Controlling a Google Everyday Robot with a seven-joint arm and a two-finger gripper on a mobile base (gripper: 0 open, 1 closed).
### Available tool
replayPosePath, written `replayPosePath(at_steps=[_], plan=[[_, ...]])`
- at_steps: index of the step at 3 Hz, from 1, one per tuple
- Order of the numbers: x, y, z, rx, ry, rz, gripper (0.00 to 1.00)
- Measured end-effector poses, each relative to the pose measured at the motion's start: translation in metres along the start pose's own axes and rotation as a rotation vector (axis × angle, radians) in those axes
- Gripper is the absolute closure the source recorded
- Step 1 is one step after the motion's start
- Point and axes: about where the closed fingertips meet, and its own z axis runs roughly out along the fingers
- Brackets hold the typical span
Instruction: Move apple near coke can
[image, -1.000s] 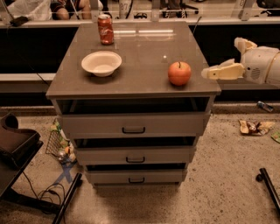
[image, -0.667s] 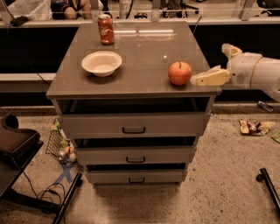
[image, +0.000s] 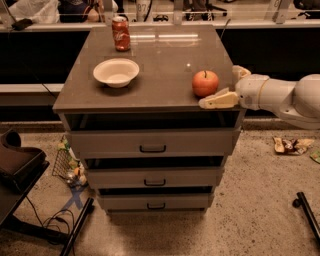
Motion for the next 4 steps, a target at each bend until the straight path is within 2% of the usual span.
replayPosePath(at_steps=[1, 2, 4], plan=[[-0.001, 0.010, 0.016, -0.049, -0.047, 0.055, 0.00], [-0.022, 0.029, 0.025, -0.114, -0.102, 0.083, 0.18], [-0.027, 0.036, 0.030, -0.134, -0.113, 0.087, 0.64]])
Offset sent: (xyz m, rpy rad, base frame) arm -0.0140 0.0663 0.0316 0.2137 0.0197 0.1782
